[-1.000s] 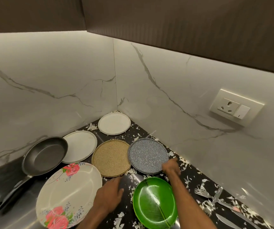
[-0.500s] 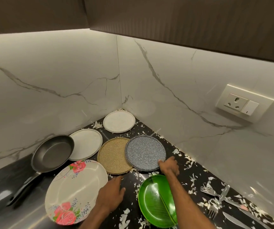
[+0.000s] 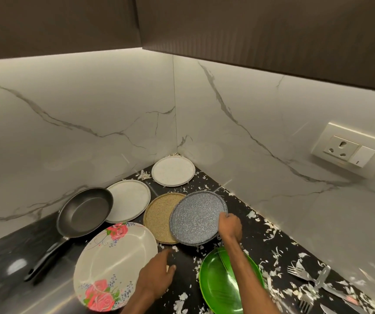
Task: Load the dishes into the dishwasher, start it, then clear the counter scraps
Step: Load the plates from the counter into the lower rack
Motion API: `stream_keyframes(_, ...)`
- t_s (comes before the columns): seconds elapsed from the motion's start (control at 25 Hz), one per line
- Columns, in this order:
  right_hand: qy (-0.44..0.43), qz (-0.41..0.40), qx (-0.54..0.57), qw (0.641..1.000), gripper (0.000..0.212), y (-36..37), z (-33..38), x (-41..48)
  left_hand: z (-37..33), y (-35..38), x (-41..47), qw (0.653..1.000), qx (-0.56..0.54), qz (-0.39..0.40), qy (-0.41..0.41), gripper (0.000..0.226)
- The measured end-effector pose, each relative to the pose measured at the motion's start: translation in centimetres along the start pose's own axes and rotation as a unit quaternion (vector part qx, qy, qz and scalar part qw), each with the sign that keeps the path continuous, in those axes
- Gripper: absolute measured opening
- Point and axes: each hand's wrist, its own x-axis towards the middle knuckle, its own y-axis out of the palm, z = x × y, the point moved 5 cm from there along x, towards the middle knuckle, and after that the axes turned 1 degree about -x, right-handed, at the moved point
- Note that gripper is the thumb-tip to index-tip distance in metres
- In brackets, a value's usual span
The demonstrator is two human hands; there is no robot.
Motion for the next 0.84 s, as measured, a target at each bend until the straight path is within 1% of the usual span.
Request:
stream_keyframes(0.08,-0.049,0.015,0.062,0.997,0.021,0.5,0.9,-1.7,0.2,-0.2,0.0,1.000,-0.002,0.000,0.001,0.046)
stream_keyframes(0.16,-0.082,0.057,0.131,0.986,0.008,0.7,1.1,-3.8,0.5,-0.5,0.0,1.000,-0.011,-0.002,0.004,0.043)
stream_keyframes(0.24,-0.117,0.071,0.174,0.975,0.014,0.1,0.8,-6.2,0.7,-1.1,0.0,0.999,-0.044,-0.013,0.009,0.039)
stream_keyframes(0.28,-0.121,0.078,0.213,0.966,0.017,-0.4,0.2,-7.2,0.8,-1.5,0.1,0.997,-0.077,-0.018,0.010,0.036)
stream_keyframes(0.32,-0.108,0.082,0.271,0.953,0.018,-1.1,-0.4,-8.4,0.9,-1.8,0.2,0.992,-0.124,-0.023,0.009,0.031)
stream_keyframes(0.4,-0.069,0.070,0.354,0.930,0.023,-2.5,-2.5,-10.7,1.2,-2.0,0.2,0.970,-0.241,-0.014,-0.003,0.028)
stream_keyframes(0.48,-0.036,0.053,0.394,0.917,0.028,-4.0,-5.1,-12.8,0.9,-1.5,0.0,0.935,-0.353,0.031,-0.017,0.035)
stream_keyframes(0.56,-0.007,0.042,0.415,0.909,0.046,-5.4,-8.1,-15.1,0.1,-1.0,-0.5,0.900,-0.428,0.087,-0.005,0.038)
stream_keyframes(0.6,0.001,0.031,0.422,0.906,0.053,-6.3,-9.7,-16.7,-0.4,-1.0,-1.0,0.891,-0.440,0.110,0.016,0.035)
stream_keyframes(0.68,0.002,0.023,0.419,0.907,0.060,-8.3,-12.7,-20.5,-1.6,-1.3,-2.3,0.886,-0.436,0.146,0.063,0.032)
stream_keyframes(0.76,-0.017,0.023,0.394,0.919,0.055,-10.2,-15.3,-25.4,-2.8,-1.6,-4.2,0.884,-0.413,0.189,0.113,0.029)
stream_keyframes(0.84,-0.021,-0.020,0.374,0.927,0.040,-11.7,-17.7,-31.4,-4.4,-1.6,-7.0,0.868,-0.397,0.245,0.169,0.024)
